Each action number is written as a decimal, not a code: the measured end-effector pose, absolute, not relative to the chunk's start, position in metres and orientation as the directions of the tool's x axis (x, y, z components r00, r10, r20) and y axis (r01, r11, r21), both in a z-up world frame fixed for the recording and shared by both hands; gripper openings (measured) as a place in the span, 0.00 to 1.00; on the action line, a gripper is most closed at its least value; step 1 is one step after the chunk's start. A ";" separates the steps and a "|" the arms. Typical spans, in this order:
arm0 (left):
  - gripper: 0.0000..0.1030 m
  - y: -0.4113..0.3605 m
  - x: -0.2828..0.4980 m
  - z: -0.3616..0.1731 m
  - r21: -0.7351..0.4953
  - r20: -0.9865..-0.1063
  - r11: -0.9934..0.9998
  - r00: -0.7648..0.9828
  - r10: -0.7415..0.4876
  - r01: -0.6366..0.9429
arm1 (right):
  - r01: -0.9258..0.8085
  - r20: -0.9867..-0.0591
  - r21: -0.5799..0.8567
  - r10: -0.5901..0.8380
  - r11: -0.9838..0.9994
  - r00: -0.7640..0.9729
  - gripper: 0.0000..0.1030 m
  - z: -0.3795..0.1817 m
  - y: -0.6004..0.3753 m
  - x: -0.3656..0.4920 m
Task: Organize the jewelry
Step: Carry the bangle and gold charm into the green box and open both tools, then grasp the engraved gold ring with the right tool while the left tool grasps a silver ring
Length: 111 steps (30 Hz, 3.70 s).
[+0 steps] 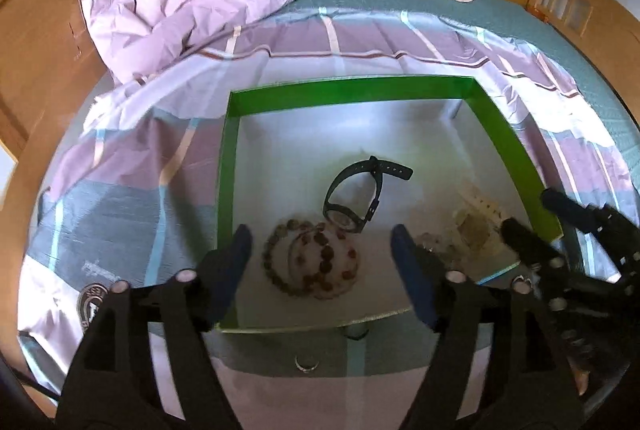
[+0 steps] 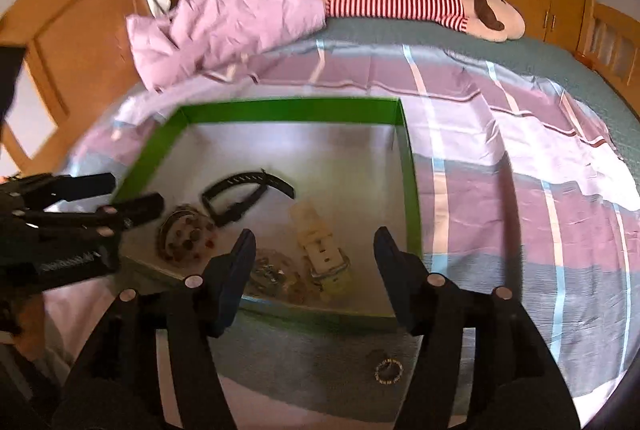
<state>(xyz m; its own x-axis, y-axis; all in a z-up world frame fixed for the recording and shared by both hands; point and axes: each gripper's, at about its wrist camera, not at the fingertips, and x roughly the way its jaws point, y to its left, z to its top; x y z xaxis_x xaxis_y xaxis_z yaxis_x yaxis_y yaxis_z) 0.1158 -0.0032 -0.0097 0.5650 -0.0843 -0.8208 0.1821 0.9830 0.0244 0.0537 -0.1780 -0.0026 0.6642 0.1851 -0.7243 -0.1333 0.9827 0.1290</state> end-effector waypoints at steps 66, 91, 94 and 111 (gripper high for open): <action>0.61 0.045 0.075 -0.080 -0.076 -0.964 0.988 0.245 -0.107 0.133 | -0.432 -0.916 0.082 0.238 0.898 0.322 0.46 -0.090 -0.117 0.012; 0.71 0.030 0.087 -0.108 -0.128 -0.966 0.983 0.207 -0.153 0.129 | -0.453 -0.924 0.069 0.228 0.889 0.306 0.48 -0.091 -0.117 0.004; 0.72 0.021 0.086 -0.111 -0.095 -0.970 0.984 0.208 -0.125 0.149 | -0.457 -0.923 0.059 0.222 0.888 0.313 0.48 -0.092 -0.116 0.004; 0.83 -0.005 0.083 -0.121 -0.042 -0.969 0.983 0.231 -0.084 0.180 | -0.316 -0.880 -0.012 0.140 0.949 0.455 0.48 -0.095 -0.127 0.020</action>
<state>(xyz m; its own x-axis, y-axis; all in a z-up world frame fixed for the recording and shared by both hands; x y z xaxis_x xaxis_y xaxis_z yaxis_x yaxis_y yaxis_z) 0.0826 -0.0050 -0.1211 0.2314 -0.0836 -0.9693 0.1803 0.9827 -0.0417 0.0202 -0.1275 -0.0947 0.4547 0.1398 -0.8796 -0.3158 0.9488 -0.0125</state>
